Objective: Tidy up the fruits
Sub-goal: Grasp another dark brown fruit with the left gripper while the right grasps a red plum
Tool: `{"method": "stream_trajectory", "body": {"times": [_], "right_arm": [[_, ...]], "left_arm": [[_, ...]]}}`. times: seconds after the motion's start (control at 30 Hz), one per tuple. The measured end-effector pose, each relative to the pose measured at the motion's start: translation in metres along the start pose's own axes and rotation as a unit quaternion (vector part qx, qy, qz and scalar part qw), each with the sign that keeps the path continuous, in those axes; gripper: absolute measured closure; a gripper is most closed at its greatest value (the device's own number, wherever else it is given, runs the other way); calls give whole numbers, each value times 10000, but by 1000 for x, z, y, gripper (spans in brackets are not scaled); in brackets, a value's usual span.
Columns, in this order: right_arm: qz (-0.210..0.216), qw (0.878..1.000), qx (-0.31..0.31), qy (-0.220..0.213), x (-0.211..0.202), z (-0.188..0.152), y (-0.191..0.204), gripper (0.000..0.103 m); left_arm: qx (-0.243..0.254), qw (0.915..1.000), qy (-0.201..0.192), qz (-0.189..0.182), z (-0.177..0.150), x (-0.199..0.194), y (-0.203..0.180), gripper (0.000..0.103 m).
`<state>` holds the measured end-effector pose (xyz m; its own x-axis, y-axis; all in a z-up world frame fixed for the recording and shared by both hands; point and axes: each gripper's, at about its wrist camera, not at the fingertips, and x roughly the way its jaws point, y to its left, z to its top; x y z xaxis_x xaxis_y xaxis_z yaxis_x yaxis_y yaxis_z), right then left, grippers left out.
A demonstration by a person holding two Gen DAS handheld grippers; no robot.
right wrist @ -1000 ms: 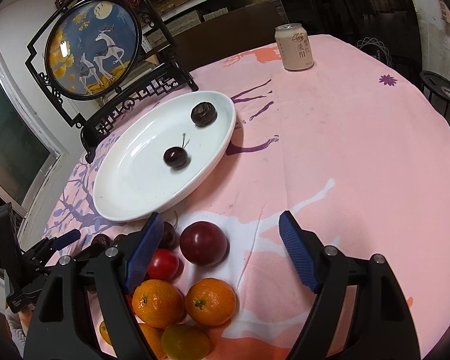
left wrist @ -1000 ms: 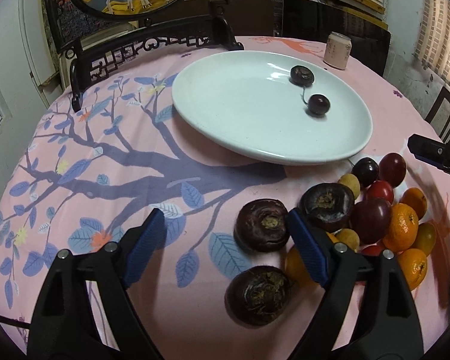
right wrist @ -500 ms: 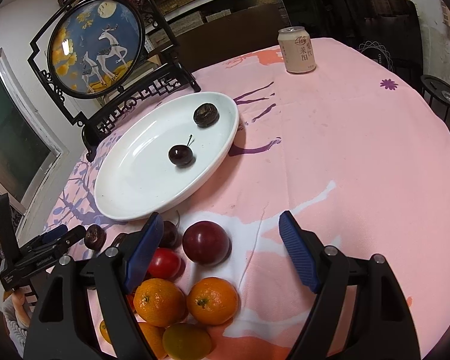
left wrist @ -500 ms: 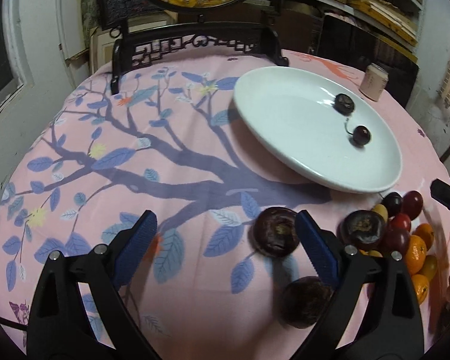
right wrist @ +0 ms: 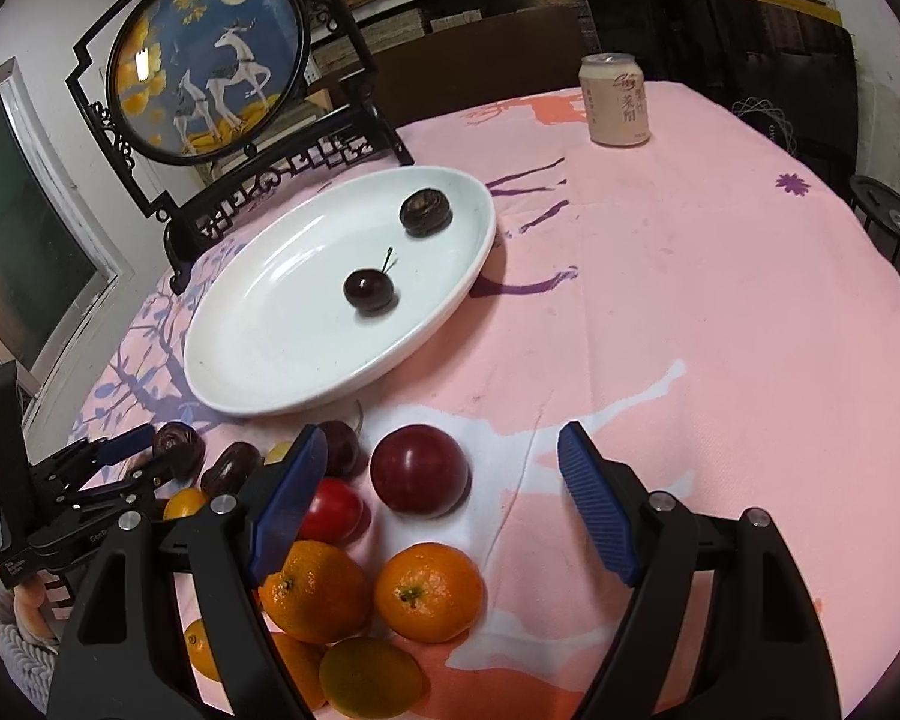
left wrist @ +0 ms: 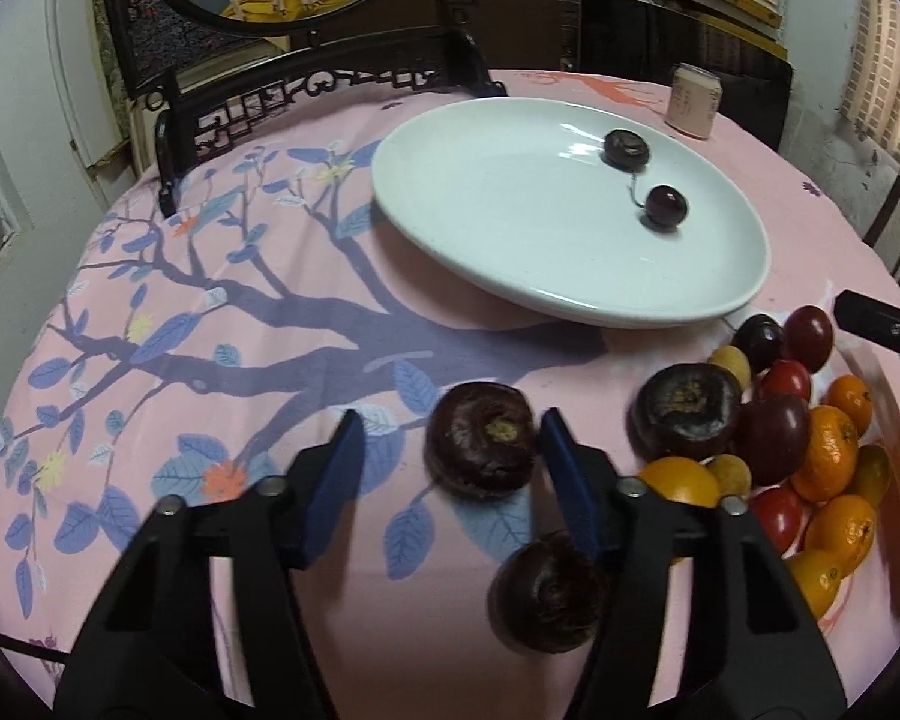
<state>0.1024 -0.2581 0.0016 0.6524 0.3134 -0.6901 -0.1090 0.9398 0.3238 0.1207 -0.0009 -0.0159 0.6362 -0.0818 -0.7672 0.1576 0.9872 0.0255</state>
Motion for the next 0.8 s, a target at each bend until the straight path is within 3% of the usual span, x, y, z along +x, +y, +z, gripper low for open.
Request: {"method": "stream_trajectory", "body": {"times": [0.07, 0.23, 0.47, 0.6, 0.8], "right_arm": [[20, 10000, -4, 29, 1, -1, 0, 24], [40, 9998, -121, 133, 6, -4, 4, 26], [-110, 9990, -217, 369, 20, -9, 6, 42], [-194, 9986, -315, 369, 22, -11, 9, 46], [-359, 9975, -516, 314, 25, -14, 15, 49]], "left_arm": [[69, 9998, 17, -198, -1, 0, -5, 65], [273, 9996, -38, 0, -4, 0, -15, 65], [-17, 10000, 24, 42, -1, 2, -3, 64], [-368, 9992, 104, -75, 1, 4, 13, 64], [-206, 9997, 53, 77, 2, 4, 7, 64]]}}
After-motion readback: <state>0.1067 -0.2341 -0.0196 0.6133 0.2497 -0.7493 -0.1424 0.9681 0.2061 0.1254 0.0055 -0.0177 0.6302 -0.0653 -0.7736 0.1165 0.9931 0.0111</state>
